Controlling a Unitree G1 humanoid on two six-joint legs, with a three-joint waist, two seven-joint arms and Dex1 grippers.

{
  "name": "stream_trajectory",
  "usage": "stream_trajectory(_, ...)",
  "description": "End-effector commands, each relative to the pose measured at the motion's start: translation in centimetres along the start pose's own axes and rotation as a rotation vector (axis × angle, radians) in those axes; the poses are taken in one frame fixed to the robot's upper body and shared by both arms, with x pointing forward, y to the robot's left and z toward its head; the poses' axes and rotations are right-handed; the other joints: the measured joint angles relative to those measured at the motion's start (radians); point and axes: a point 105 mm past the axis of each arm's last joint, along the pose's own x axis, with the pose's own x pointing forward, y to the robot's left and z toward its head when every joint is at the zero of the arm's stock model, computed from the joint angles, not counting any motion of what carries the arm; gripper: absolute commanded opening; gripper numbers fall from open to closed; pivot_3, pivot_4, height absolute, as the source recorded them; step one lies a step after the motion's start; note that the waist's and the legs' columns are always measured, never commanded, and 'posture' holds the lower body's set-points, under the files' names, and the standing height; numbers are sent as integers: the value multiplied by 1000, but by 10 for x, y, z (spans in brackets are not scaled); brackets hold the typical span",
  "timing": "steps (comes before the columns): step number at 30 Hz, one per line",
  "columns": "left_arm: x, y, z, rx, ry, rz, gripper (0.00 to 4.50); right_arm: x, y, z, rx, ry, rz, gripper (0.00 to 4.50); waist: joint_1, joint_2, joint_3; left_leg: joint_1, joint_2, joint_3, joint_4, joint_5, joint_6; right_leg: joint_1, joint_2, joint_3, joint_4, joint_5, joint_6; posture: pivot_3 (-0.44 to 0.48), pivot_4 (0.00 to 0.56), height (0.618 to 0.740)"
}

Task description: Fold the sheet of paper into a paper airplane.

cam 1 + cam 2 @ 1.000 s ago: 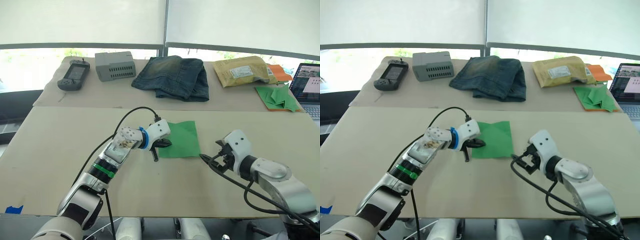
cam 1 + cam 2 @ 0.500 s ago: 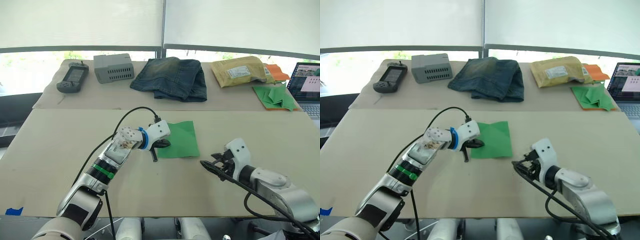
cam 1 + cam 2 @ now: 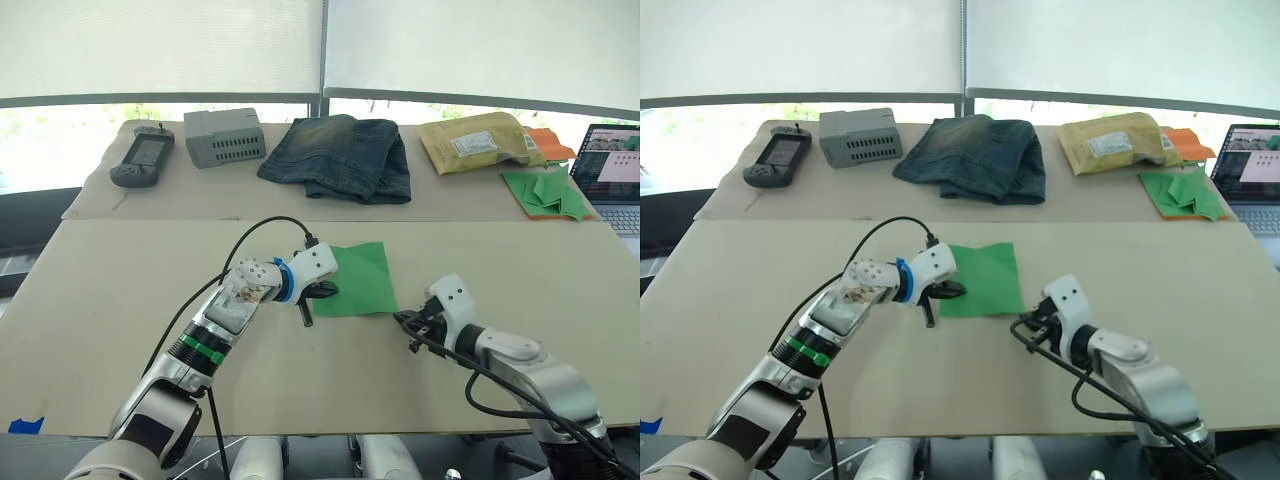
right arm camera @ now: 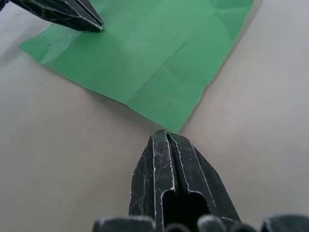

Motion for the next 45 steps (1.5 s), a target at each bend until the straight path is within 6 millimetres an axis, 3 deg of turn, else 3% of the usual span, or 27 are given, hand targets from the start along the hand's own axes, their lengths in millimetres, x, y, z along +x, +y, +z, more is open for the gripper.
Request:
stream_trajectory(1,0,-8,-20,-38,71,-23,0,6,0,3,-18,-22,-2,86,-3,0,0,0,0,0,0,0,0,0,0,0,0,0,0,0,150,728)
stream_trajectory(10,-4,-7,-26,-52,85,-8,0,8,7,30,-40,-203,40,86,-11,0,0,0,0,0,-1,0,0,0,0,0,0,0,0,0,150,728)
stream_trajectory(27,-20,5,-37,-125,93,53,0,45,38,65,-139,-305,263,86,-23,1,0,1,1,0,-2,0,0,-1,0,0,0,0,0,0,150,728)
stream_trajectory(36,-33,14,-45,-220,67,111,0,72,50,53,-189,-202,346,86,-23,1,0,1,0,0,-1,0,0,-1,0,0,0,0,-1,0,150,728)
stream_trajectory(41,-69,41,-31,-291,-100,179,0,79,50,51,-242,-178,351,86,-25,1,0,1,1,-1,-2,0,0,-3,0,0,2,0,-1,0,150,728)
stream_trajectory(45,-79,48,-17,-302,-195,171,0,81,49,49,-244,-160,342,86,-17,1,0,-1,1,-1,-2,0,0,-4,0,-1,2,0,-1,0,150,728)
